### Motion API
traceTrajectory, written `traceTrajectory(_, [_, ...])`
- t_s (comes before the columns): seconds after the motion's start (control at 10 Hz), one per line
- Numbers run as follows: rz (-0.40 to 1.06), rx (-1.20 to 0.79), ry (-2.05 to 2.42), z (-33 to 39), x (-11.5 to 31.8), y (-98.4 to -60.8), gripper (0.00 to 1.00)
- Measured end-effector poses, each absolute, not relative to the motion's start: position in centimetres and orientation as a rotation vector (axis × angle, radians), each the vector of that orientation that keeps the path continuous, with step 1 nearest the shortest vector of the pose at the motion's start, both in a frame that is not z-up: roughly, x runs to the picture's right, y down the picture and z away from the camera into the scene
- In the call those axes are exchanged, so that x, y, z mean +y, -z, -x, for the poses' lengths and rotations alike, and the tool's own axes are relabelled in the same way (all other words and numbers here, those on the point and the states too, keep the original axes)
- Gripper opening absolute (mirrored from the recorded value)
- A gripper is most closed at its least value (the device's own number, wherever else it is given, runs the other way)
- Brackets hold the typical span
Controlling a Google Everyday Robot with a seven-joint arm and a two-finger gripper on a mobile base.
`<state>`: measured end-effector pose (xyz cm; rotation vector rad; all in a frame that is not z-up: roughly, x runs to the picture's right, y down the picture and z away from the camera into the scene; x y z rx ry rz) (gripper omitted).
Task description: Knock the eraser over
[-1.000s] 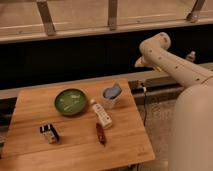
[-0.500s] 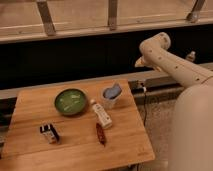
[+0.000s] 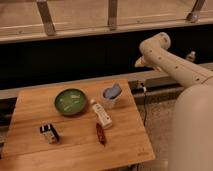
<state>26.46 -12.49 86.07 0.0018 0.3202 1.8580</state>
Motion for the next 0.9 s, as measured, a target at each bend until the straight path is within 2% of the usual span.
traceTrajectory(0.3, [-0.002, 0.320, -1.858, -26.47, -12.49, -86.07, 0.79])
traceTrajectory(0.4, [-0.002, 0.320, -1.858, -26.46, -12.49, -86.07, 0.75])
traceTrajectory(0.9, [-0.003, 0.319, -1.858, -26.47, -12.57, -85.99, 0.23])
